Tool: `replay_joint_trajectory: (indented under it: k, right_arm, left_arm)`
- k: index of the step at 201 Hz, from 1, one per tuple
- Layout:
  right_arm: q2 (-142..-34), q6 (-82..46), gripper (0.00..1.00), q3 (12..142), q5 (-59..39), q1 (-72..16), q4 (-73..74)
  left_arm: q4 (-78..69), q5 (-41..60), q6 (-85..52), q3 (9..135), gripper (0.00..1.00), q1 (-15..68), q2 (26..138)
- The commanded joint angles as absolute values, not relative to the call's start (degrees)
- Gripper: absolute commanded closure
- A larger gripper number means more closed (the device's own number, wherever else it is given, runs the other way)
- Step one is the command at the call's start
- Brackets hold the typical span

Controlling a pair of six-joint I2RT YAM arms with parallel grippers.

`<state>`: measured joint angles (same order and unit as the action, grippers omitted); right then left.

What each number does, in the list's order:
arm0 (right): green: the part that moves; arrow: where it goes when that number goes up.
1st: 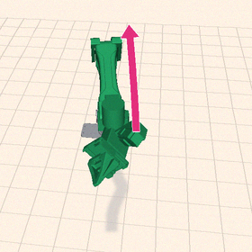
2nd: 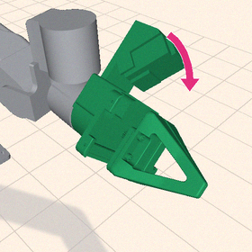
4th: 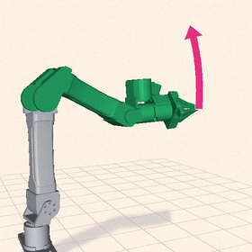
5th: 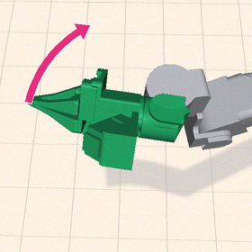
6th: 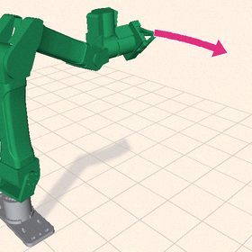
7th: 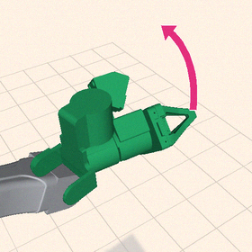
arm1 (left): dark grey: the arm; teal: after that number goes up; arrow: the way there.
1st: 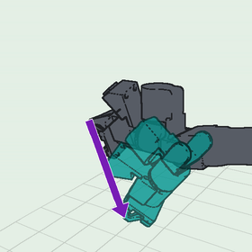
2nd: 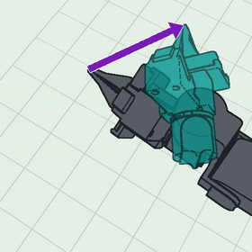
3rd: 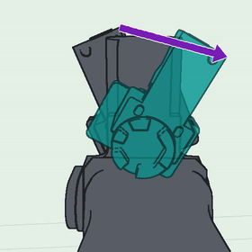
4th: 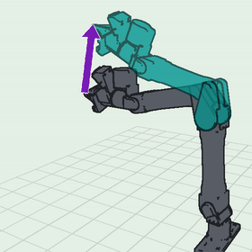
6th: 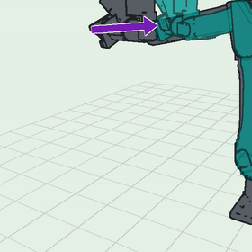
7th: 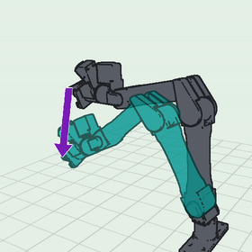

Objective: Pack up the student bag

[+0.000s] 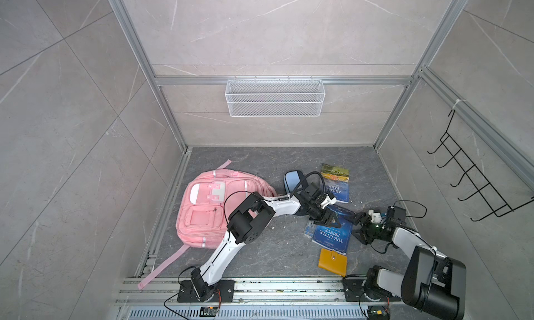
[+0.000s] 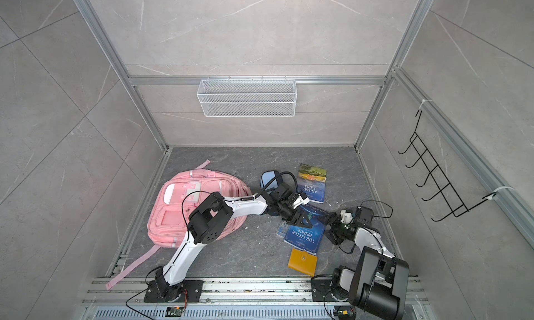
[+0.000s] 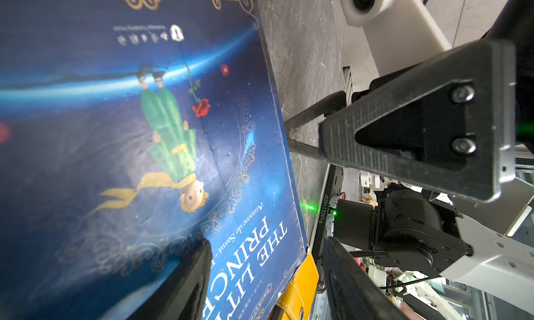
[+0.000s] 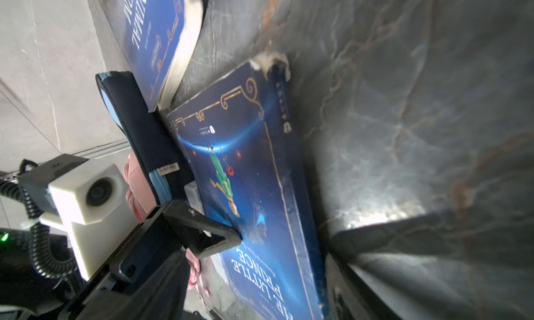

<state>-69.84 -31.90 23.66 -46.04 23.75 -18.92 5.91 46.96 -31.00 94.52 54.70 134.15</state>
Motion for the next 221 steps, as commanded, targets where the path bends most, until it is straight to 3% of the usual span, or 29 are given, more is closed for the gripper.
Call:
replay_joint_trajectory:
  k: [1,35,94,141,175,221]
  right_arm:
    - [-68.9,-31.7,0.25,23.9,-51.2,22.8,-21.4]
    - [-69.1,-32.1,0.25,23.8,-48.9,22.8,-20.9]
    - [-71.4,-33.1,0.24,23.7,-45.9,22.8,-20.9]
    - [-71.6,-33.4,0.22,23.5,-46.0,22.8,-20.2]
    - [-74.9,-35.2,0.23,22.2,-50.1,21.2,-14.0]
    - [-75.4,-36.0,0.24,21.6,-56.7,18.3,-7.7]
  left_arm:
    - [15.4,35.7,-31.2,90.9,0.35,53.7,134.2]
    - [28.1,27.6,-28.4,91.9,0.3,52.4,127.0]
    - [28.6,25.4,-29.7,86.9,0.29,52.5,125.5]
    - [30.2,24.2,-28.3,90.9,0.29,53.4,129.0]
    - [27.2,27.5,-29.0,92.8,0.39,54.1,130.5]
    - [19.8,31.5,-31.5,89.6,0.64,53.5,130.8]
